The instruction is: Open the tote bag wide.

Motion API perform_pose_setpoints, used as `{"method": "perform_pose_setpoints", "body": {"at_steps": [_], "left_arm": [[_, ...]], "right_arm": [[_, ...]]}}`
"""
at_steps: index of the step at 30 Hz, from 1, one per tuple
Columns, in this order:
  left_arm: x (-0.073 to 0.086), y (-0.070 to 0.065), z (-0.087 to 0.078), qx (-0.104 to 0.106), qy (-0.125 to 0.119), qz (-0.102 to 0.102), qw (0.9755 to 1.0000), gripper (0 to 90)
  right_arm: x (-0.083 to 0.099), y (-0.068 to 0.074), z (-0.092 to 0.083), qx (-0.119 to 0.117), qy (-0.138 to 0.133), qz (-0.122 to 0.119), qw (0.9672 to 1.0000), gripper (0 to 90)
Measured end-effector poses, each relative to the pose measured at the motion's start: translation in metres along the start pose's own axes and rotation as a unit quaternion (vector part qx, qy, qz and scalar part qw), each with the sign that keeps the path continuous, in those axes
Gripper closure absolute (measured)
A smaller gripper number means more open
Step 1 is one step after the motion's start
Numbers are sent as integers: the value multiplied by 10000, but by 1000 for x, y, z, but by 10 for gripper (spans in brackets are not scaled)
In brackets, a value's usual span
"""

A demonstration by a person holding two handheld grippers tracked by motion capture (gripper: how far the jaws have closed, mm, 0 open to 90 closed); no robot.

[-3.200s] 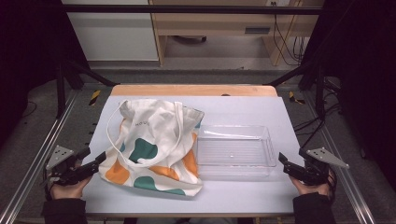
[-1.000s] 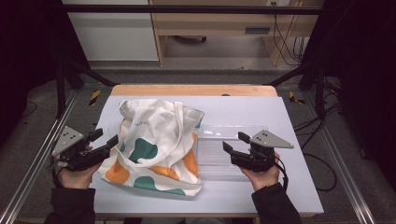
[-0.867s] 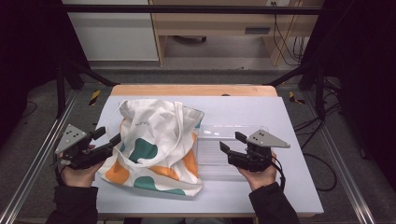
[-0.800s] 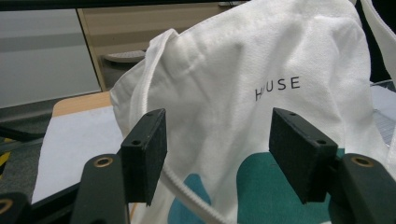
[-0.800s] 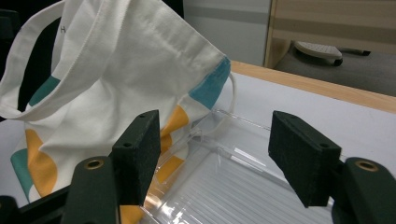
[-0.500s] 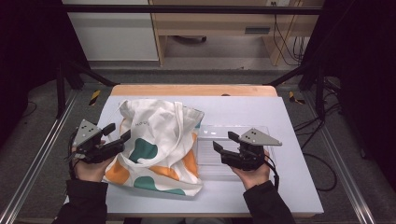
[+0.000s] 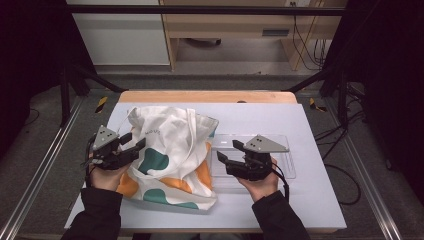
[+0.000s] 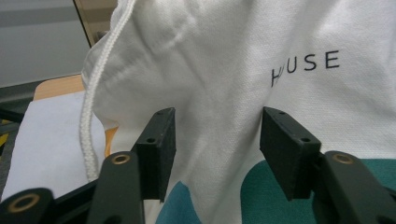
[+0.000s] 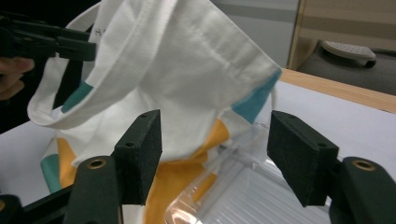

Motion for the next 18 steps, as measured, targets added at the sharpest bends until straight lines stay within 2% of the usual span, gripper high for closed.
{"method": "perform_pose_setpoints", "body": {"at_steps": [3,4,5,6,8,10,11,14,15,18], "left_arm": [[3,-1,1,80,71,-10,9999,567],[3,-3,2,146,109,-38,9998,642],[3,-3,2,146,109,-38,9998,680],[4,-4,3,170,133,-57,9997,709],[5,-5,3,172,157,-49,9997,739],[7,-6,4,210,196,-68,9996,817],[7,-6,4,210,196,-68,9996,837],[8,-7,3,233,192,-97,9995,859],[9,-7,3,225,194,-92,9995,859],[9,-8,1,227,214,-79,9995,870]], "right_arm": [[-4,10,5,-105,9,-42,9999,355],[-7,18,8,-188,8,-53,9998,354],[-7,18,8,-188,8,-53,9998,354],[-10,26,11,-269,-7,-64,9996,353],[-12,30,12,-310,-19,-76,9995,352],[-18,41,16,-414,-73,-65,9991,349],[-18,41,16,-414,-73,-65,9991,349],[-23,55,25,-532,-63,-50,9986,339],[-23,55,25,-532,-63,-50,9986,339],[-23,67,36,-600,28,-54,9982,332]]}}
Point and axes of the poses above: each handheld gripper's, and its own axes: z roughly forward along the jaws, x roughly out of its underside, y roughly to its left, the point moved 9 cm from there along z, roughly forward along the jaws, and after that the axes turned 15 degrees about x, right-handed, at the moved point
